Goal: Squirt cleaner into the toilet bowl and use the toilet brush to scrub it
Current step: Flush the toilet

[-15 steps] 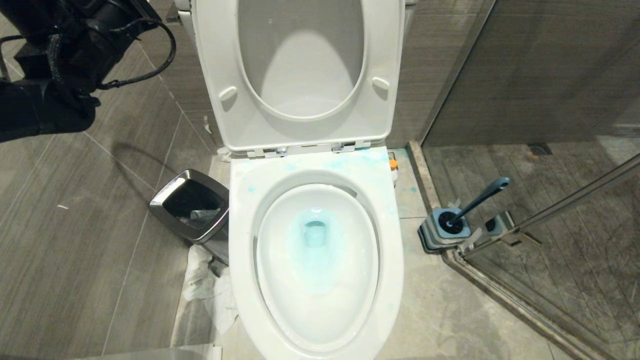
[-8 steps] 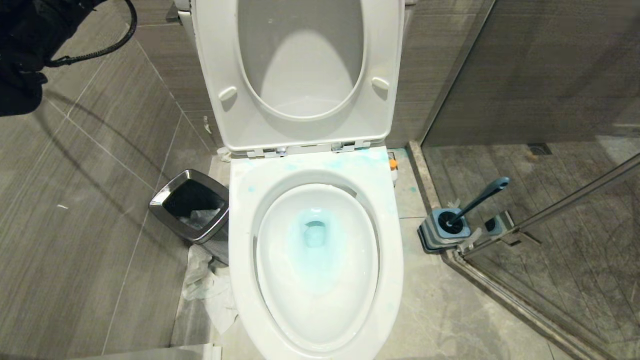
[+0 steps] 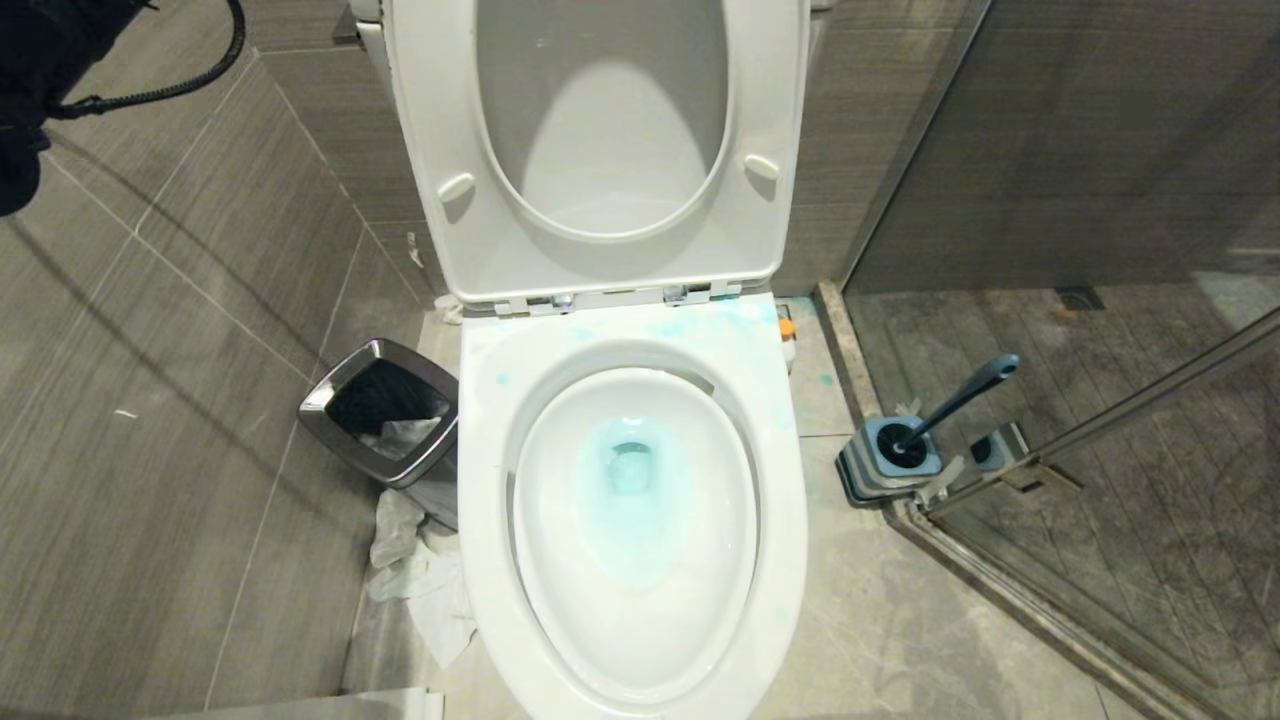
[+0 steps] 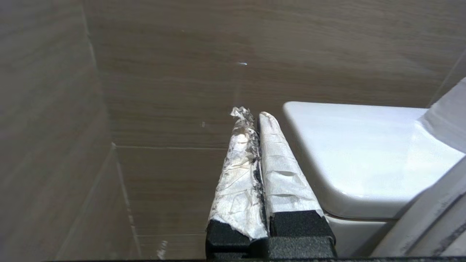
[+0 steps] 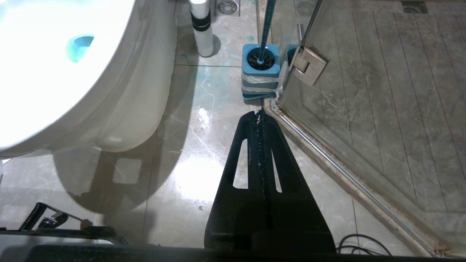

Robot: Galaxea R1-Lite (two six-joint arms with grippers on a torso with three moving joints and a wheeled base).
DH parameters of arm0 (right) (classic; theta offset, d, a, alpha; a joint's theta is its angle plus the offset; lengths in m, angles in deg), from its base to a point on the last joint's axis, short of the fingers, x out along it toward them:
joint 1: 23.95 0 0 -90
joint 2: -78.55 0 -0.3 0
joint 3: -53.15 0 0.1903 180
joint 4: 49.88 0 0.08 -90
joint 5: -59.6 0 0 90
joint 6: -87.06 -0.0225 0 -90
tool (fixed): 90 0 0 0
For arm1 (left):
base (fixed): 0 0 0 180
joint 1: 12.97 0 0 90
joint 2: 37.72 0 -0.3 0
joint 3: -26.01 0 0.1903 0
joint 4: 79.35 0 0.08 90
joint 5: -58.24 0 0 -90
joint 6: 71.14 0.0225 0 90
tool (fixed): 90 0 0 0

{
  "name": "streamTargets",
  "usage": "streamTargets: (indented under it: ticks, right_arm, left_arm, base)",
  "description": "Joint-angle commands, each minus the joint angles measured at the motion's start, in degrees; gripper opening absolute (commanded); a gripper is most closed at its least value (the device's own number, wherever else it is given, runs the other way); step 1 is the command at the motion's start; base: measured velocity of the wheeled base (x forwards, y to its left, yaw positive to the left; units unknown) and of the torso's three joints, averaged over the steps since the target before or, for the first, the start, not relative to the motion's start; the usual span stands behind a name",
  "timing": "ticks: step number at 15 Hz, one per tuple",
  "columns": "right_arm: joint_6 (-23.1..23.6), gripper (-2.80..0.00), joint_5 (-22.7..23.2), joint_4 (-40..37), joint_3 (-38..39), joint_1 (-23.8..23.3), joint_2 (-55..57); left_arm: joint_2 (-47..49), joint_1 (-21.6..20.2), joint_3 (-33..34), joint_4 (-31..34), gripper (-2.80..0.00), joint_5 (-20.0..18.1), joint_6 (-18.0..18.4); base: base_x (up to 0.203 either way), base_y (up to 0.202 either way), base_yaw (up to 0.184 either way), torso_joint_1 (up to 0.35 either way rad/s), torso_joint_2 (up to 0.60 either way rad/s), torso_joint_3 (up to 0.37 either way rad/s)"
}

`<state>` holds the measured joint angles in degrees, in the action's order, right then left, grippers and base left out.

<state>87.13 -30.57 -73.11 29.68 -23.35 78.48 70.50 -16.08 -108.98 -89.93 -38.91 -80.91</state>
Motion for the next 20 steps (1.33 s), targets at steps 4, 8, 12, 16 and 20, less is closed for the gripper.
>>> streamTargets:
  ticks: [4,8,12,16,20]
  right_arm:
    - [0.03,-2.80,-0.01,0.04,0.01,0.02,0.07]
    - [0.03,-2.80,-0.01,0.04,0.01,0.02,0.07]
    - [0.03,-2.80,0.08,0.04,0.01,0.02,0.07]
    - [0.03,-2.80,-0.01,0.04,0.01,0.02,0.07]
    - [0.03,-2.80,0.02,0.04,0.01,0.02,0.07]
  left_arm:
    - [-1.77,-0.75,0.01,-0.74,-2.80,0.98,1.15]
    - [-3.79,-0.50,0.01,-1.11,-2.80,1.69,1.02]
    - [-5.89,1.89,0.34,-1.27,-2.80,2.32,-1.11]
    - [-5.51,5.60,0.45,-1.04,-2.80,2.29,-0.70]
    - [-3.20,7.18,0.37,0.31,-2.80,4.21,0.10]
  base:
    - [0.000,0.000,0.000,0.004,0.00,-0.090]
    - [0.000,0.000,0.000,0.002,0.00,-0.156]
    - [0.000,0.000,0.000,0.003,0.00,-0.023]
    - [0.000,0.000,0.000,0.000,0.00,0.000]
    - [0.000,0.000,0.000,0.000,0.00,0.000]
